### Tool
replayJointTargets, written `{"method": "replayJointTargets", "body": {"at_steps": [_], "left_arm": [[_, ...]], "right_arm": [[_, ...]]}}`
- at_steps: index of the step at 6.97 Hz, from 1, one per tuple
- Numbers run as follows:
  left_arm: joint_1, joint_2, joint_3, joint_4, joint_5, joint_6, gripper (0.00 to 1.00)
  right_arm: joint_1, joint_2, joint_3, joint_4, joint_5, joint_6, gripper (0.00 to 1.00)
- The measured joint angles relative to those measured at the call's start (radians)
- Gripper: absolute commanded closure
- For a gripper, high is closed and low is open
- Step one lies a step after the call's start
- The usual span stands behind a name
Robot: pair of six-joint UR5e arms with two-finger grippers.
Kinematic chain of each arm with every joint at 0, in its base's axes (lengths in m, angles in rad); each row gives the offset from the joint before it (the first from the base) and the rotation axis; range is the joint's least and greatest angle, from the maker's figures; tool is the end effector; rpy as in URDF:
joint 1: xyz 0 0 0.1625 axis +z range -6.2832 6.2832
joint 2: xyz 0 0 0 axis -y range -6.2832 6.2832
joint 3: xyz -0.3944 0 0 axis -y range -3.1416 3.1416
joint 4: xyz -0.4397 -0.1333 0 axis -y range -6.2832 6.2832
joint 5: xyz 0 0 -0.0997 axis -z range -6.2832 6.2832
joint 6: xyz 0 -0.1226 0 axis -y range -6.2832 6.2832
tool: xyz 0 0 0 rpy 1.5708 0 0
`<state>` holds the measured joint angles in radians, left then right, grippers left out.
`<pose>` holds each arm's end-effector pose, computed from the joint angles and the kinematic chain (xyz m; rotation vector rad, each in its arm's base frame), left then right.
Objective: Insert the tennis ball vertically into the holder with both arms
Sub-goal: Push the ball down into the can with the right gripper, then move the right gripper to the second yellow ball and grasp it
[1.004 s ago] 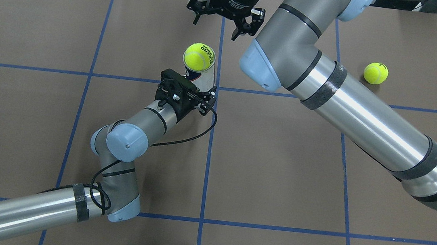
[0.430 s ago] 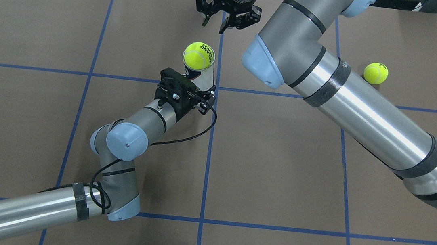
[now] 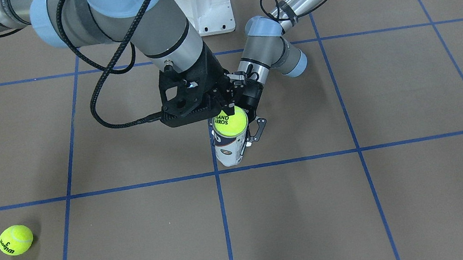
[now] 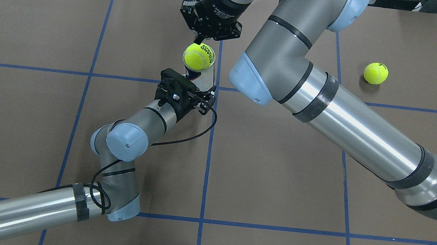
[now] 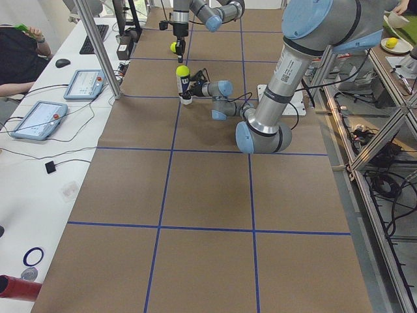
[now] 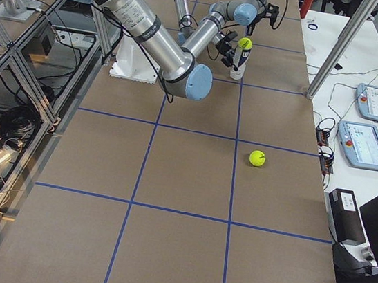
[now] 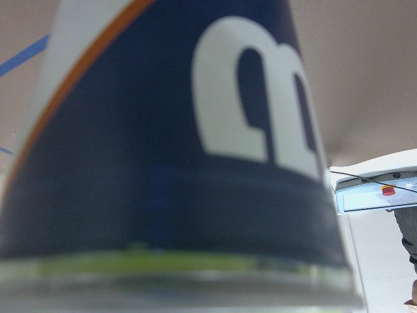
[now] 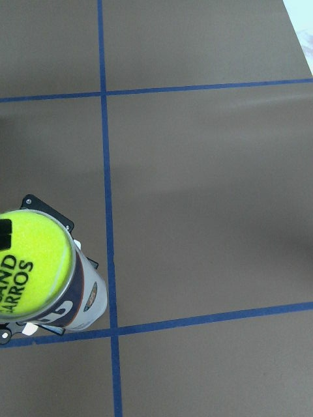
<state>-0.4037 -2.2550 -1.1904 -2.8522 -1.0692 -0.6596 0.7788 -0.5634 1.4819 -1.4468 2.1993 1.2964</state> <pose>0.6371 -0.4812 0.2354 1.2451 0.9783 -0.0008 -0.4810 -0.5607 -0.0124 0.0133 -1.1515 0.1201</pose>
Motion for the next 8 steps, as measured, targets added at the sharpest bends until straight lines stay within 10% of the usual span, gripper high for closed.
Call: {"method": "replayJointTargets", "body": {"at_steps": [8], "left_arm": [[0.000,0.001,0.002,-0.001,0.000,0.000,0.25]], "right_arm": [[0.069,0.008,-0.024,0.002,0.012,-0.025,1.00]]}}
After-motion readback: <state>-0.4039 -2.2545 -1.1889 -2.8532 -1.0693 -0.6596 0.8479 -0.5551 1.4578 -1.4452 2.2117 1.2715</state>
